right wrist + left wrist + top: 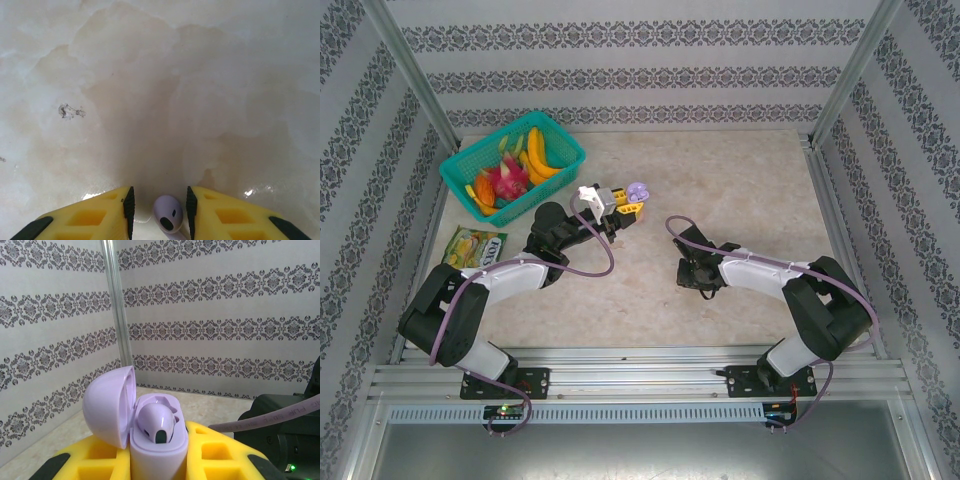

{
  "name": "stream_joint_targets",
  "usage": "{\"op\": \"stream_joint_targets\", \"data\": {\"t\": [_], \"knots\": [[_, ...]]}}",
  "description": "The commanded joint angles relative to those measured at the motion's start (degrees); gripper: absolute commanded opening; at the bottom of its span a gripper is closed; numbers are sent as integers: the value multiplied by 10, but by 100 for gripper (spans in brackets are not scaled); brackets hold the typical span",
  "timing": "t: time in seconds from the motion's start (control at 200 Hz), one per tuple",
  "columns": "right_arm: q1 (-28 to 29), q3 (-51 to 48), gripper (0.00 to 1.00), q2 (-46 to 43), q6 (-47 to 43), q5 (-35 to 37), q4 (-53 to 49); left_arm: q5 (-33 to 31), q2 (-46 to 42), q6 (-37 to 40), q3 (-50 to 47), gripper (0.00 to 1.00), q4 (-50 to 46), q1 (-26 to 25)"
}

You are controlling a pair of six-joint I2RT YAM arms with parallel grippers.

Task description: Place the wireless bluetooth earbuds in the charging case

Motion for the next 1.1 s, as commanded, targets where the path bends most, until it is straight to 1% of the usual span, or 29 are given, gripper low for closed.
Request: {"op": "stream_joint_targets", "data": {"t": [0.0,0.215,0.455,0.804,1.099], "knots": [[2,-14,35,-11,5,11,-18,7,-8,3,0,0,12,-9],[4,-17,34,-13,2,12,-21,6,-7,4,1,0,13,-9],[7,-14,32,3,0,14,-19,6,-8,3,-1,0,14,-9],[32,10,32,26,-7,47,-46,6,-7,3,-1,0,16,-9],[38,12,29,35,-5,47,-45,5,-10,4,-3,0,16,-9]]}}
